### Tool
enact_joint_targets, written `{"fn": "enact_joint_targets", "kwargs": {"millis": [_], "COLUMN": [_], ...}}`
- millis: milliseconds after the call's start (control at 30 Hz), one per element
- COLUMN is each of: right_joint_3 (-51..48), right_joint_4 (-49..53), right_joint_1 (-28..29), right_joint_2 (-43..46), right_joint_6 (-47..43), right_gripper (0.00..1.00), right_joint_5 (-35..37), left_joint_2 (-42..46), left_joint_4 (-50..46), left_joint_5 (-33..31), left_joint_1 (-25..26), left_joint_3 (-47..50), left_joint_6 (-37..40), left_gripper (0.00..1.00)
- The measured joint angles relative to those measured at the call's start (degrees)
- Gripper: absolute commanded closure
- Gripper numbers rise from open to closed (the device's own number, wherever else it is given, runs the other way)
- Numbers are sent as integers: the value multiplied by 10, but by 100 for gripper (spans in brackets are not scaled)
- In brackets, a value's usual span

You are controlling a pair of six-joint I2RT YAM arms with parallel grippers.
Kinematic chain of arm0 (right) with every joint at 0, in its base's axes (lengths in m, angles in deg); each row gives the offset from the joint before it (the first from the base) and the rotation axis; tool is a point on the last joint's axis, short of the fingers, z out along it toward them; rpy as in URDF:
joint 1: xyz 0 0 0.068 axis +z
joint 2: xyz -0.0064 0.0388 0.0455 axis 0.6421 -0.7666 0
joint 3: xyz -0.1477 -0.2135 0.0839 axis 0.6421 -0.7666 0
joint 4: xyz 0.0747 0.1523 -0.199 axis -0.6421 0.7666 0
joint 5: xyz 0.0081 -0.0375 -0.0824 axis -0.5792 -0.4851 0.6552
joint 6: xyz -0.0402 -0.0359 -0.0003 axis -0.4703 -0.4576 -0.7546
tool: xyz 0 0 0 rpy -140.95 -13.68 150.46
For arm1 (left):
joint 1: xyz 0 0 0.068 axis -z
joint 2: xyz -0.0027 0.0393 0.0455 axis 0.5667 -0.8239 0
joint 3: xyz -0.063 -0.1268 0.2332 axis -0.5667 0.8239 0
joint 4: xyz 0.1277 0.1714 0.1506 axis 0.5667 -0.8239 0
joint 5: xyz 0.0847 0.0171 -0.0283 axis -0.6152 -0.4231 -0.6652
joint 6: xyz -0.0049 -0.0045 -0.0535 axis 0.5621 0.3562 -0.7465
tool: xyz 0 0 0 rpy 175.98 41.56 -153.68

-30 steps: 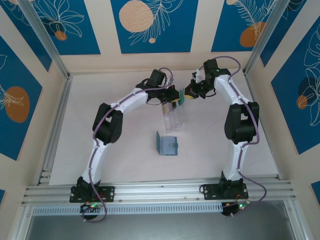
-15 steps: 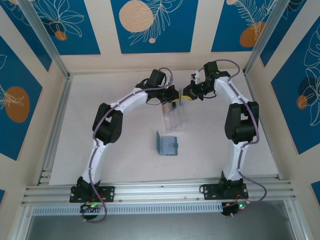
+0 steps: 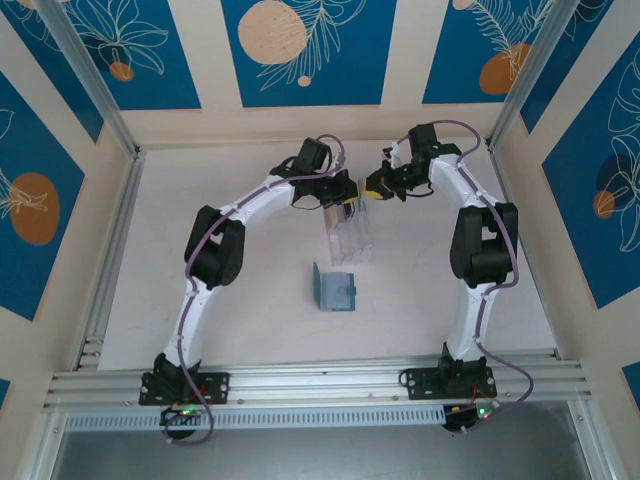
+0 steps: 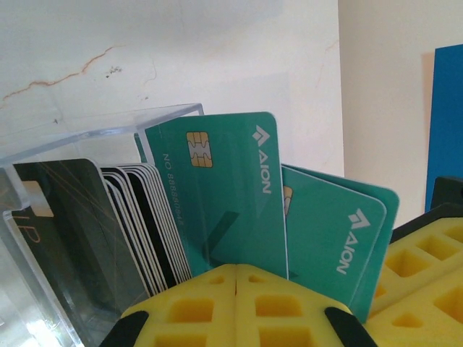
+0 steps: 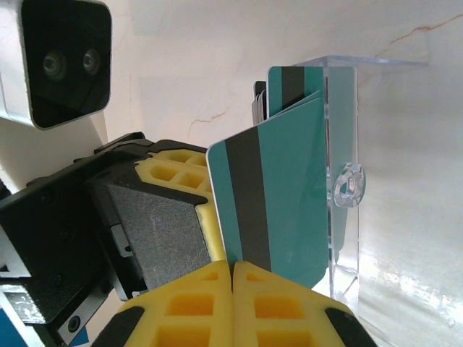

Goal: Put the credit cards into the card holder
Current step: Pick up the credit card from the storage box.

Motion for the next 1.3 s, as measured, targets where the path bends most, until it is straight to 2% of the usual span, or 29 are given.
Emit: {"fn": "enact_joint_targets", "kwargs": {"millis": [33, 367, 833, 1000, 1300], "right_joint_3": [0, -16, -10, -10, -10], "right_joint_4": [0, 14, 41, 44, 40], "right_joint_1": [0, 1, 9, 12, 12], "right_joint_2": [0, 29, 45, 61, 107], "right_joint_6": [2, 2, -3, -3, -2], "right_gripper": [100, 100, 100, 100, 100], "right_joint_5": [3, 94, 149, 172, 199], "left_joint_2": [0, 8, 30, 66, 194], "left_joint_4": [0, 6, 19, 20, 7], "left_joint_5": [1, 6, 19, 21, 15], "left_joint_1": [0, -8, -16, -26, -50], "left_joint_3": [0, 11, 34, 53, 141], "left_joint_6": [0, -2, -16, -14, 21], "left_gripper": [97, 97, 95, 94, 86]}}
